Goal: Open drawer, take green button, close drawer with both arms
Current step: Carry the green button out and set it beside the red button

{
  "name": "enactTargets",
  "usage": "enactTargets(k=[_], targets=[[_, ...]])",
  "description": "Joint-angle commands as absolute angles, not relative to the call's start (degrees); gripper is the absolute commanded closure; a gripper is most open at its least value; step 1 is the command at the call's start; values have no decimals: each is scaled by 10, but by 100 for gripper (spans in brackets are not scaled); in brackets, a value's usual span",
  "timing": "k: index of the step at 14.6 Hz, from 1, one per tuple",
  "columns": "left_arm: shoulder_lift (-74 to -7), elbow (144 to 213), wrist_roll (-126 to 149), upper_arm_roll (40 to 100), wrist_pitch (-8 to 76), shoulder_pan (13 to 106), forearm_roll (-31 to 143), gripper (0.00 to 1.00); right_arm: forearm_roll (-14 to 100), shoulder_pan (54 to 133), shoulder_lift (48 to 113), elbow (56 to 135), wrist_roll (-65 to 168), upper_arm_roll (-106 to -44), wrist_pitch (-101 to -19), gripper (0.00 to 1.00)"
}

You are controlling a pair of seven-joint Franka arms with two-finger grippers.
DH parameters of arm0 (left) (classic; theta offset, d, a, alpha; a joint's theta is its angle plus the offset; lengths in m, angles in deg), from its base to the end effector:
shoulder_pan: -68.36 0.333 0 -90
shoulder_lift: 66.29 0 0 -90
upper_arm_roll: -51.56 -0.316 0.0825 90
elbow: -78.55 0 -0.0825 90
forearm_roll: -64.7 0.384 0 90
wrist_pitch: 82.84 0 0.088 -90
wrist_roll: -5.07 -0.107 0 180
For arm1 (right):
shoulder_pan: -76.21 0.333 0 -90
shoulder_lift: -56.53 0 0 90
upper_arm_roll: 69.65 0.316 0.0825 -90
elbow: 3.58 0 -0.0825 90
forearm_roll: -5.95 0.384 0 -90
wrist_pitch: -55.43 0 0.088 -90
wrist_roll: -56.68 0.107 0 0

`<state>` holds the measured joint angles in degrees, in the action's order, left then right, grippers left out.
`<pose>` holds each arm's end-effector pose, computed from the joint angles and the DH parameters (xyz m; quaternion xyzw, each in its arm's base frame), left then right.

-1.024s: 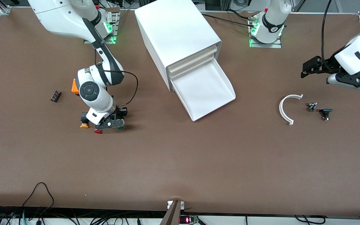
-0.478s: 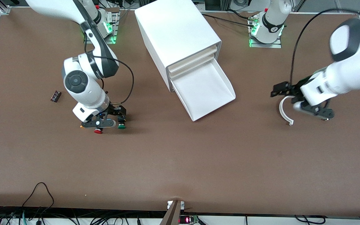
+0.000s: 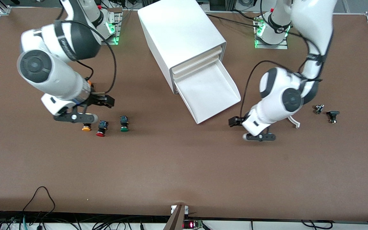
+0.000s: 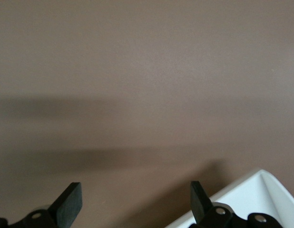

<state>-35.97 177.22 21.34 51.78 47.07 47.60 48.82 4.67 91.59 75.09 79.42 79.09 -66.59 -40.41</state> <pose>0.6245 -0.2467 0.2818 0.9930 0.0473 -0.0269 0.1045 0.6172 0.1987 0.4952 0.9982 -0.0339 -0.0457 0.0197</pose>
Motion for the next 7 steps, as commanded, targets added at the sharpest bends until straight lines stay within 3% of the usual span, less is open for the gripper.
enactTargets(k=[1, 7], targets=[[-340, 1773, 335, 512, 481, 456, 477, 0, 51, 864, 723, 777, 788, -646, -382, 0], [-342, 1839, 466, 513, 486, 418, 476, 0, -11, 818, 676, 782, 731, -646, -382, 0]])
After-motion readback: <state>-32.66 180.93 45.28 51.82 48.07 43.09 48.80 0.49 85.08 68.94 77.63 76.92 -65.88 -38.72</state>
